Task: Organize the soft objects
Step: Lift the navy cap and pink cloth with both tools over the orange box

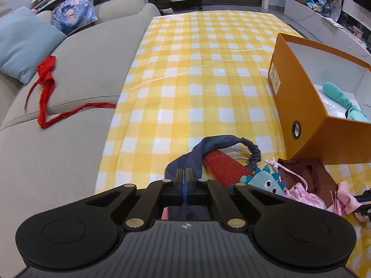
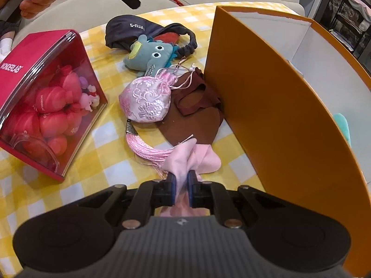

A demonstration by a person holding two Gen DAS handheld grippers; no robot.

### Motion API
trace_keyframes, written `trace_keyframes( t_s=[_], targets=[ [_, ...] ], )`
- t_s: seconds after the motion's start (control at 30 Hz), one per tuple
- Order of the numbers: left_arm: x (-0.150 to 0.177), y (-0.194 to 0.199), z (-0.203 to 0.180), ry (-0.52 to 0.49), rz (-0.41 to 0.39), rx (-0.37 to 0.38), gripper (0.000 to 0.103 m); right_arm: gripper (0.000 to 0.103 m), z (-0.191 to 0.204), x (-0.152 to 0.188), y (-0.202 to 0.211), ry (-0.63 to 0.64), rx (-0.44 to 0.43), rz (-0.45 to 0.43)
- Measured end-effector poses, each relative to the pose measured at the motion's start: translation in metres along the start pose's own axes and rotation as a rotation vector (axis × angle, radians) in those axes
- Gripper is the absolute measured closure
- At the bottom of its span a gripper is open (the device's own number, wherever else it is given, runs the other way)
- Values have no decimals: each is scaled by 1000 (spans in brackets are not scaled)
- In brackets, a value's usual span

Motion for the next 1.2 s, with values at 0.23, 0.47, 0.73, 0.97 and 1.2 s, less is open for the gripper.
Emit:
trace_keyframes(
  t_s=[0.23,0.47,0.73,0.97,1.2],
  targets=[
    [14,8,9,-44,-15,-100,28,95,-1,-2,-1,-4,3,-7],
    [37,-10,-8,-125,53,-67,59,95,0,0,-5,0,-1,1],
    [31,-6,-7,-68,42,-23,102,95,1,-1,-4,1,-5,-5],
    [18,15,-7,-63,6,-7,102,97,0,-8,8,-17,-20,-28],
    [-19,56,-7,-55,-80,-7,102,97,-9,-28,37,-46,-8,-109]
  ],
)
Point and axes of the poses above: each gripper's, at about its wrist camera, not at the fingertips, and y roughly against the way its jaws point, z to its left, x to its underside, the point moved 10 cm from there along -y, roughly the way its jaws point
